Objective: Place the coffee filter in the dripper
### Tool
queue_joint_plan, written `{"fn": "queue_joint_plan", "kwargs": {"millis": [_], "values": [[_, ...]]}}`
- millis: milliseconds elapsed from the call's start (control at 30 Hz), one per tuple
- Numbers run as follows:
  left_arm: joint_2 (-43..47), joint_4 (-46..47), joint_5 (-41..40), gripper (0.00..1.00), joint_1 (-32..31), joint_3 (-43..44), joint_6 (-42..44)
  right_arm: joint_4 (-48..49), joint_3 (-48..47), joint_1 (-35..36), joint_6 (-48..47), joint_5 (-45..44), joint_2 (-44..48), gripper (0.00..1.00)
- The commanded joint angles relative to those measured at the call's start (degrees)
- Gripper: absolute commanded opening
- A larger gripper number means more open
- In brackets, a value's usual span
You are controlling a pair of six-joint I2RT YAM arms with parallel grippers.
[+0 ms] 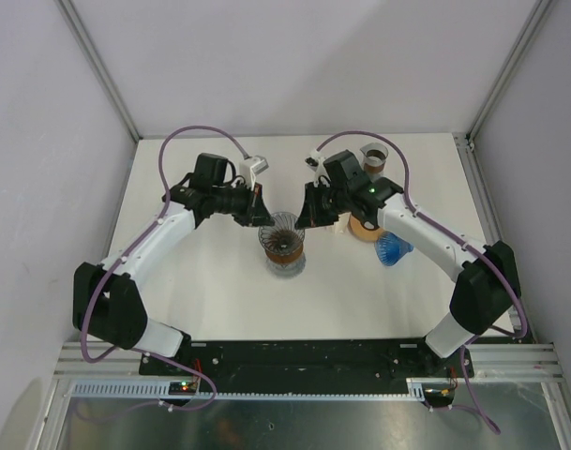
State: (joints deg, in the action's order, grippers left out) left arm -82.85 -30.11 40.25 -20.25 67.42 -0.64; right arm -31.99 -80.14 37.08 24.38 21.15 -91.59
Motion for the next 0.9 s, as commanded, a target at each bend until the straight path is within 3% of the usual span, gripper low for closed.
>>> {"fn": "queue_joint_plan", "kwargs": {"millis": [0, 633, 867], "values": [[0.42, -1.69, -2.06, 0.00, -0.23, -1.27, 1.52, 1.16, -0.72, -0.27, 0.29, -0.97, 0.44, 0.00], [-5.26, -2.66, -3.80, 0.00, -0.23, -2.54, 3.27, 1.56, 0.01, -0.22, -1.09, -4.03, -4.67, 0.00], [-6.38, -2.74, -4.03, 0.00, -0.25, -3.24, 3.37, 2.06, 0.74, 1.20, -1.03, -4.91, -6.69, 0.17]]}}
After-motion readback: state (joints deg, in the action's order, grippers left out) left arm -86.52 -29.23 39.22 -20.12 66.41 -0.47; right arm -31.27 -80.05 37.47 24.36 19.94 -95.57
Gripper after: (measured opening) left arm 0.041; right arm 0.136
